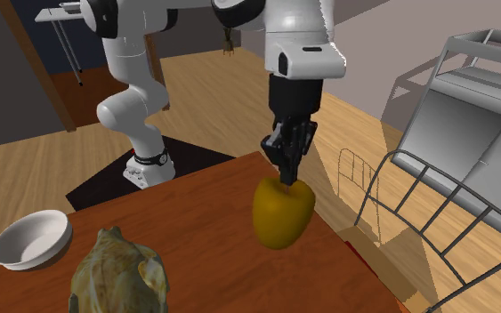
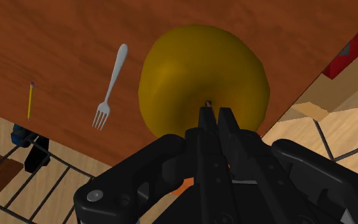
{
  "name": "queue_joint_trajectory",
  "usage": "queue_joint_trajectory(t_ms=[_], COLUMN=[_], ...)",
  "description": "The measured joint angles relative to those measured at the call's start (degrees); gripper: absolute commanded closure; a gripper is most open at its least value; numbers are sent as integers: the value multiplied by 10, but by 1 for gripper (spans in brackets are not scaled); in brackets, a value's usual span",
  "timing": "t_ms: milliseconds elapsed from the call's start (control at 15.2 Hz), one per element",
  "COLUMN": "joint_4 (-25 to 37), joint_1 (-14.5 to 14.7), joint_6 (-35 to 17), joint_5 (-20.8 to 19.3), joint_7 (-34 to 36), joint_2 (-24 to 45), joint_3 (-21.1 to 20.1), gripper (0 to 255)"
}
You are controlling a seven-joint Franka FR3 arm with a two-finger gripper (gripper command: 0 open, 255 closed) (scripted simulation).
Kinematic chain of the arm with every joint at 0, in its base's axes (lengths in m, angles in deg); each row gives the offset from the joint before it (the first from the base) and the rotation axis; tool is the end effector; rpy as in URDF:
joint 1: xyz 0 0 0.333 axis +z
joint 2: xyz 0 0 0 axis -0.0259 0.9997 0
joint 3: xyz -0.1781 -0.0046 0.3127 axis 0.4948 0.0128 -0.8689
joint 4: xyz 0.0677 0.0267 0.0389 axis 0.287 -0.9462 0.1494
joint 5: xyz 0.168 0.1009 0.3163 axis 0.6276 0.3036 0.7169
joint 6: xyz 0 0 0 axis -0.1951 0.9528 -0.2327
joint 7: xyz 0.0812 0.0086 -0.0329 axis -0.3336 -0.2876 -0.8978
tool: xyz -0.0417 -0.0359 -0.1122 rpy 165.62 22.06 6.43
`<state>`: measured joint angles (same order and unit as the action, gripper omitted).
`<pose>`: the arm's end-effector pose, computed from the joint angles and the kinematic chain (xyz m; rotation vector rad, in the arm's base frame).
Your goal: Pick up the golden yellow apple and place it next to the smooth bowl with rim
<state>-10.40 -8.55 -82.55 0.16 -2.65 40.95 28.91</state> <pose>0.5921 -0.1959 0.6218 2.9293 -0.3601 0.1834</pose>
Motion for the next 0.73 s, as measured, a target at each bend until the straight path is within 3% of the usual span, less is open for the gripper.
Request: queue_joint_trajectory(t_ms=[264, 726], joint_4=[-86, -165], joint_1=[-18, -59], joint_6=[-30, -55], joint_5=[-6, -9], joint_7=[-32, -108], joint_2=[-63, -129], joint_3=[15, 53], gripper=[255, 255])
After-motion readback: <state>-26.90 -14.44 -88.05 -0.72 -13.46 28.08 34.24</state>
